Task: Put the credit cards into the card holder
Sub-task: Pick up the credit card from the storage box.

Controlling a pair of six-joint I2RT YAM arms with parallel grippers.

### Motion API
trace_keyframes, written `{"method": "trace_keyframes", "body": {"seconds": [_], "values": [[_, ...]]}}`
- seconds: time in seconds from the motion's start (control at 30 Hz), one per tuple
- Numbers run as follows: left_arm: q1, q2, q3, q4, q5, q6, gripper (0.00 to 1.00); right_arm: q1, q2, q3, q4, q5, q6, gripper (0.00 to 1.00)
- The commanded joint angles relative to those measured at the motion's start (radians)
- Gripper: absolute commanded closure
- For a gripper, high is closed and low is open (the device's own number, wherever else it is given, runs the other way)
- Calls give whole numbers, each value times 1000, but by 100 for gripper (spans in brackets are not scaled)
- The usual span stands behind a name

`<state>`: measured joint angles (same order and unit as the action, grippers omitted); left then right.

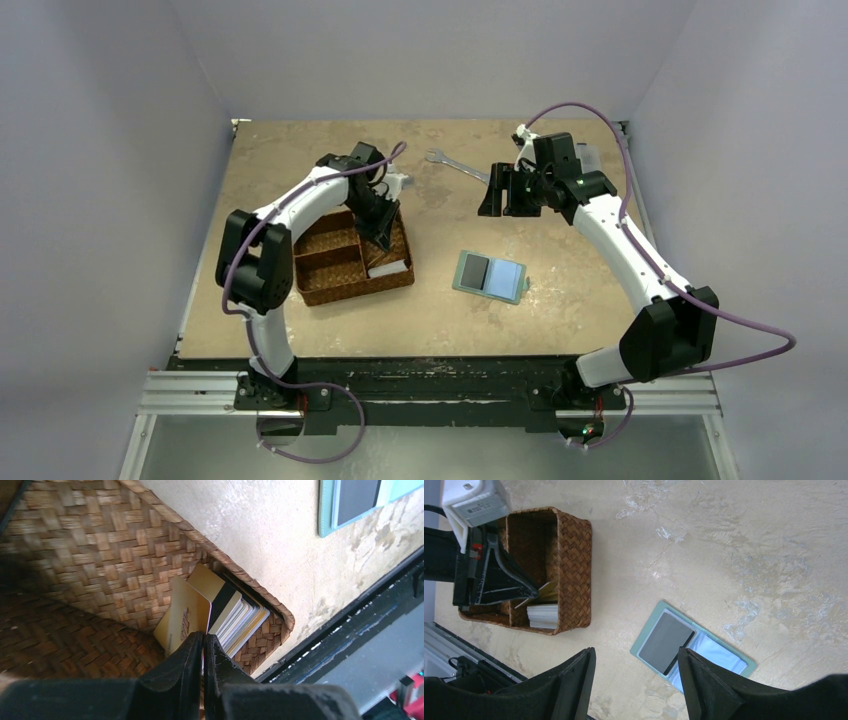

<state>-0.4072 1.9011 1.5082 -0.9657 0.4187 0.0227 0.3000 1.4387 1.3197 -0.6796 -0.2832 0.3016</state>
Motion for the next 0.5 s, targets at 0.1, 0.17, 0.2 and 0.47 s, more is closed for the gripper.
{"method": "trace_keyframes", "body": {"seconds": [0.1, 0.17, 0.2, 0.47], "values": [[-21, -82, 61, -26, -147, 0, 100, -4, -18, 9, 28, -28, -9, 31], [-25, -89, 73, -23, -194, -14, 100, -4, -23, 4, 28, -30, -11, 31], [-26, -91, 86, -24, -217, -15, 100, -4, -27, 1, 27, -30, -13, 31], [-28, -134, 259, -50, -359, -98, 100, -3, -55, 4, 28, 53, 49, 31]]}}
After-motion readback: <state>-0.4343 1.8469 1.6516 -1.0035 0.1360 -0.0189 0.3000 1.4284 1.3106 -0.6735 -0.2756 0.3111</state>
